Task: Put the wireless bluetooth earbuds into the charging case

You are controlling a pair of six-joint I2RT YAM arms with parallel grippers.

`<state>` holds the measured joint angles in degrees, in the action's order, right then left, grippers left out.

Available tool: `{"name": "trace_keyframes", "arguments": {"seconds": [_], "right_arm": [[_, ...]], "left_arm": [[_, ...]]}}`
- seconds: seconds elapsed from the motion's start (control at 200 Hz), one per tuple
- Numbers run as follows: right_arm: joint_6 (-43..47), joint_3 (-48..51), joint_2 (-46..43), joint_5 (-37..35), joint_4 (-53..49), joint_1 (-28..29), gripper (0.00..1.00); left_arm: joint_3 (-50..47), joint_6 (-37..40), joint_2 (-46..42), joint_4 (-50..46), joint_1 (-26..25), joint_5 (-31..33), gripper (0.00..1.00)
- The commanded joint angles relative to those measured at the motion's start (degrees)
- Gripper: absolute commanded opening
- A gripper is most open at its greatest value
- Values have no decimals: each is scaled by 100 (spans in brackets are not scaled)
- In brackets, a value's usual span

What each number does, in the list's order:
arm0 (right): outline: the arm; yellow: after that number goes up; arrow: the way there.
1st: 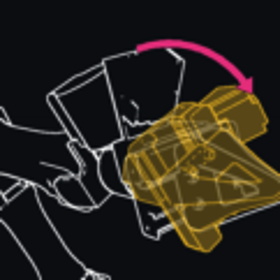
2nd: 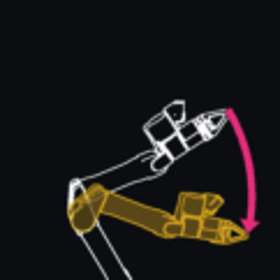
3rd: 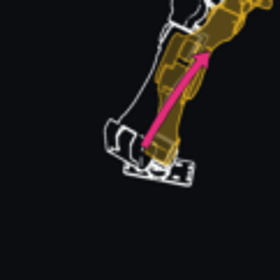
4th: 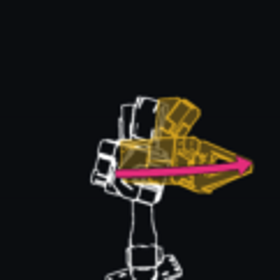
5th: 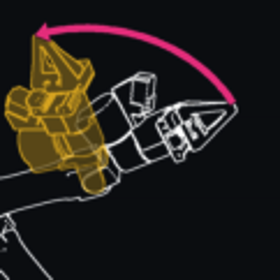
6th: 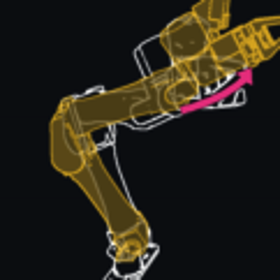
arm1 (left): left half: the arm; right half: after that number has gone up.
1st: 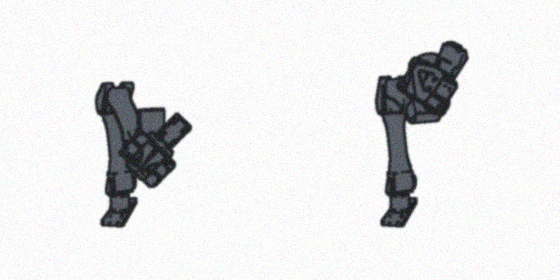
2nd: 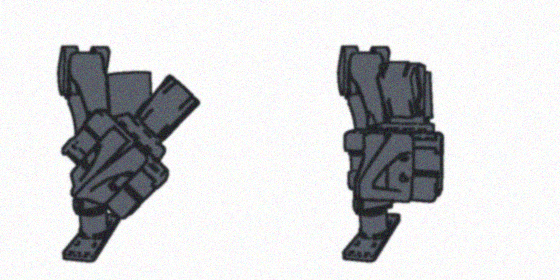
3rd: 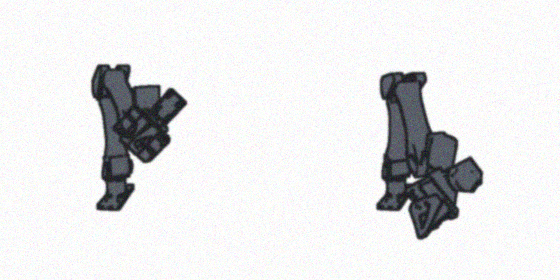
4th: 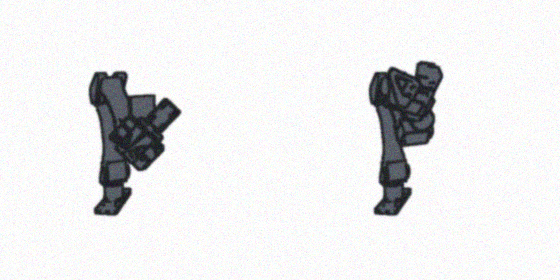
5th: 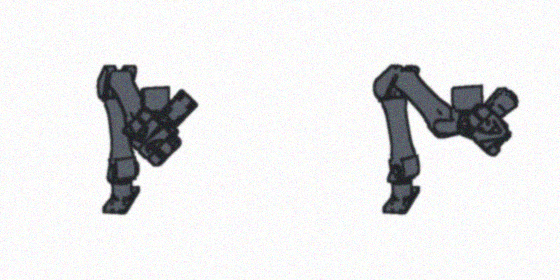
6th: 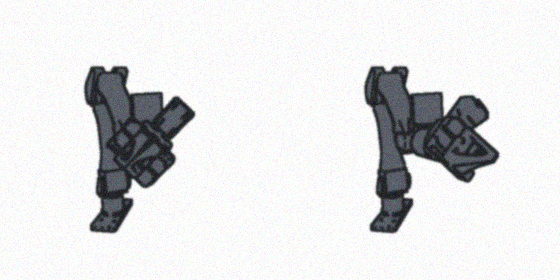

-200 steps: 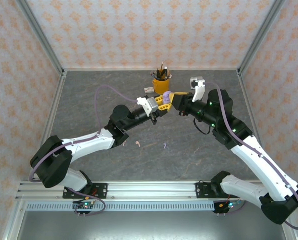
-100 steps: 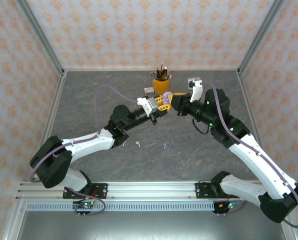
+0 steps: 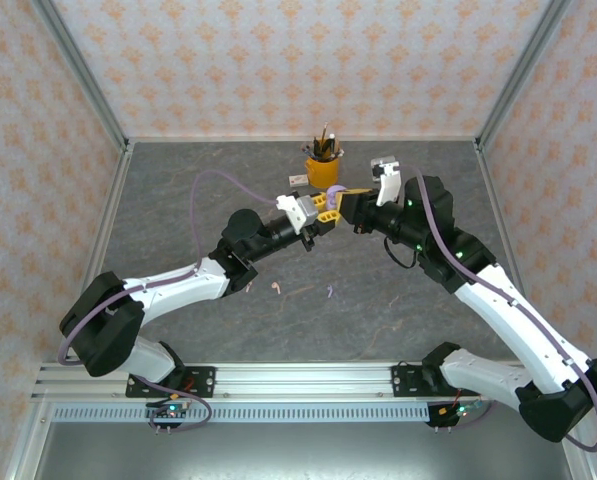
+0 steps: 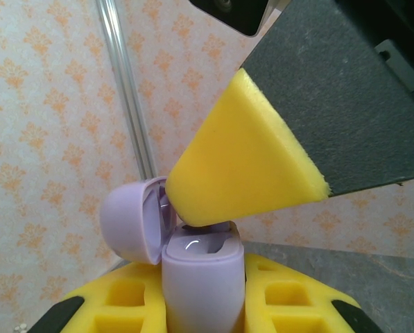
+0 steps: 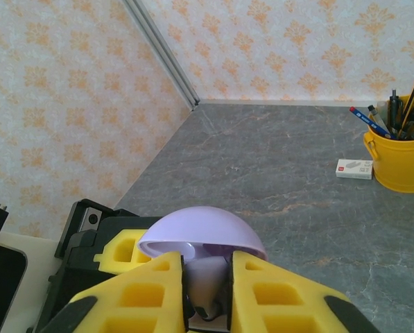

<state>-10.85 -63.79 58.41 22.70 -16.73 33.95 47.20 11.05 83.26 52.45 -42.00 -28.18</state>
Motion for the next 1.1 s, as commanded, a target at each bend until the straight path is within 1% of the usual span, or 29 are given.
{"name": "trace_keyframes", "arguments": {"seconds": [0.0, 0.145, 0.325, 0.43, 0.55, 0.686, 0.816, 0.916, 1.011, 1.096], "right_arm": [[76, -66, 65, -119, -328, -3, 25], [42, -253, 27, -412, -456, -3, 34], [-28, -531, -16, -647, -579, -7, 49], [-64, -684, -61, -771, -647, -2, 55], [-202, -748, -303, -1013, -654, -10, 61], [-495, -801, -611, -1493, -918, -7, 63], [-953, -729, -757, -2144, -1679, -5, 63], [-1430, -413, -723, -2495, -2195, -11, 63], [-1875, 26, -553, -2557, -2434, -5, 63], [-2241, 465, -292, -2243, -2359, -8, 62]], "left_arm": [[98, 83, -162, 345, -37, -51, 0], [45, 38, -118, 431, -37, 1, 0], [14, 11, -86, 468, -37, 32, 0], [7, 11, -78, 467, -37, 50, 0], [-22, 13, -54, 459, -37, 89, 0], [-77, 13, -56, 493, -28, 201, 0], [-230, 11, -123, 612, -10, 470, 0], [-380, 16, -242, 674, 36, 662, 0], [-495, 3, -390, 706, 90, 739, 0], [-561, 3, -522, 673, 126, 752, 0]]}}
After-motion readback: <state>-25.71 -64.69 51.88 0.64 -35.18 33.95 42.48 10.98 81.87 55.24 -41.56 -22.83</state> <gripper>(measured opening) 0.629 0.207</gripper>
